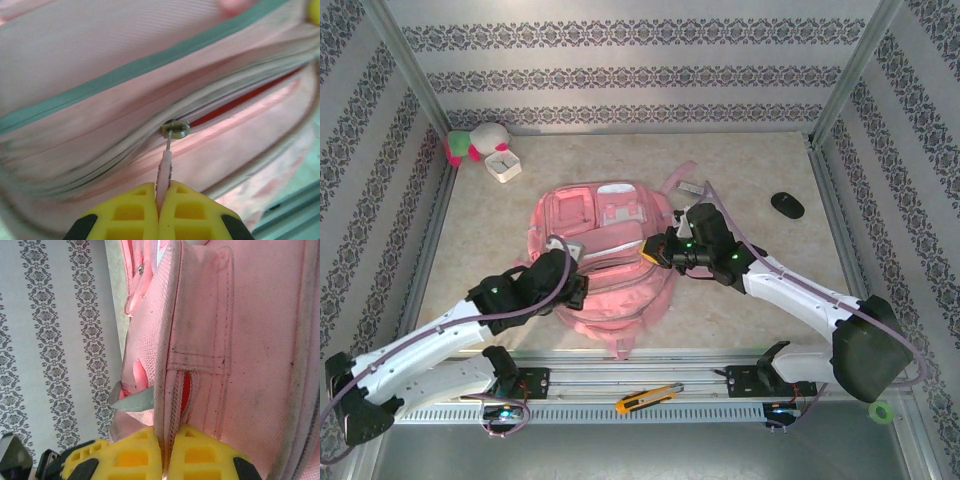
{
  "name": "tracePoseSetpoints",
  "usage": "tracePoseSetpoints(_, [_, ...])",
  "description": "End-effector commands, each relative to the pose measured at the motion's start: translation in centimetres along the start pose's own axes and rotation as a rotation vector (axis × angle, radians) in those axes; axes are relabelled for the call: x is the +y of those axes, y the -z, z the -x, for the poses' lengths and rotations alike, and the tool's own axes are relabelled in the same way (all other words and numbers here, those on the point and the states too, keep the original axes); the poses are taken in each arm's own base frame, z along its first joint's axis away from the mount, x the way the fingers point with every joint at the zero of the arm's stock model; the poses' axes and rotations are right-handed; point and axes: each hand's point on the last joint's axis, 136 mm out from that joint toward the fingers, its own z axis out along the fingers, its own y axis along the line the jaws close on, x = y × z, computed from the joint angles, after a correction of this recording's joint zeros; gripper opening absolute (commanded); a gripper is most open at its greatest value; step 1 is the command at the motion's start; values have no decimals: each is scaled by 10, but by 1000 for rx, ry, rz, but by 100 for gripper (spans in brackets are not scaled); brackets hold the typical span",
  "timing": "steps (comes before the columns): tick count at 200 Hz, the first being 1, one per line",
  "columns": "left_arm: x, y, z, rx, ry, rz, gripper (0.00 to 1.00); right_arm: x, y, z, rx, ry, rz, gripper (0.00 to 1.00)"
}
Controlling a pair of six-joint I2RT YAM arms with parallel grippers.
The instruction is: Pack the student bag
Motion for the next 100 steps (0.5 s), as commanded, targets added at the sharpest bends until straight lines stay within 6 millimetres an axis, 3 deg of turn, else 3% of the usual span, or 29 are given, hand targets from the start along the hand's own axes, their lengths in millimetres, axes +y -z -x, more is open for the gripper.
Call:
tracePoseSetpoints(1, [62,5,-18,34,103,212,0,6,14,8,-25,44,32,0])
tracePoseSetpoints(44, [100,1,-6,-2,267,268,0,-1,15,9,-3,34,22,0])
tracePoseSetpoints(100, [115,4,-3,-11,299,295,0,-10,16,16,-18,25,2,0])
